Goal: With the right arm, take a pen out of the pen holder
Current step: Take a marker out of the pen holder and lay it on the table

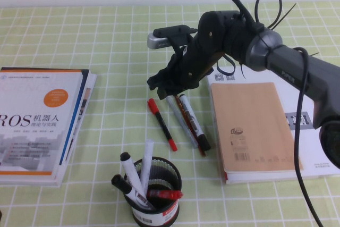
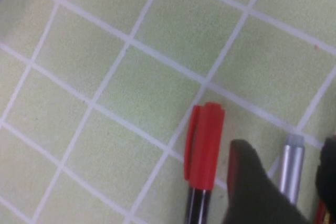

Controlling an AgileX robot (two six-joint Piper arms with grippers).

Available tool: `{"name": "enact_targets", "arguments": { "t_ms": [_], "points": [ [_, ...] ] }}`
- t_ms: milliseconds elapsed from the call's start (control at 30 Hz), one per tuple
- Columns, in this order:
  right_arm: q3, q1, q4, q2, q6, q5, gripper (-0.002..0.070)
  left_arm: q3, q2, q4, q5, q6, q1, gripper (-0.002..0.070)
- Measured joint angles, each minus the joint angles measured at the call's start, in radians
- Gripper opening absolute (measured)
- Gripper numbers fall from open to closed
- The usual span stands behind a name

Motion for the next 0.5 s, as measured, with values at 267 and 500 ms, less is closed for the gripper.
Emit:
{"name": "enact_targets", "arguments": {
  "t_ms": [267, 500],
  "points": [
    [0.02, 0.008, -0.032, -0.057, 0.0, 0.04, 0.0225, 0.0, 0.0, 0.0, 0.0, 0.0, 0.0, -0.0008],
    [0.268, 0.064, -0.122, -0.324, -0.002, -0.022, 0.0026, 0.0, 0.0, 0.0, 0.0, 0.0, 0.0, -0.0008]
  ]
}}
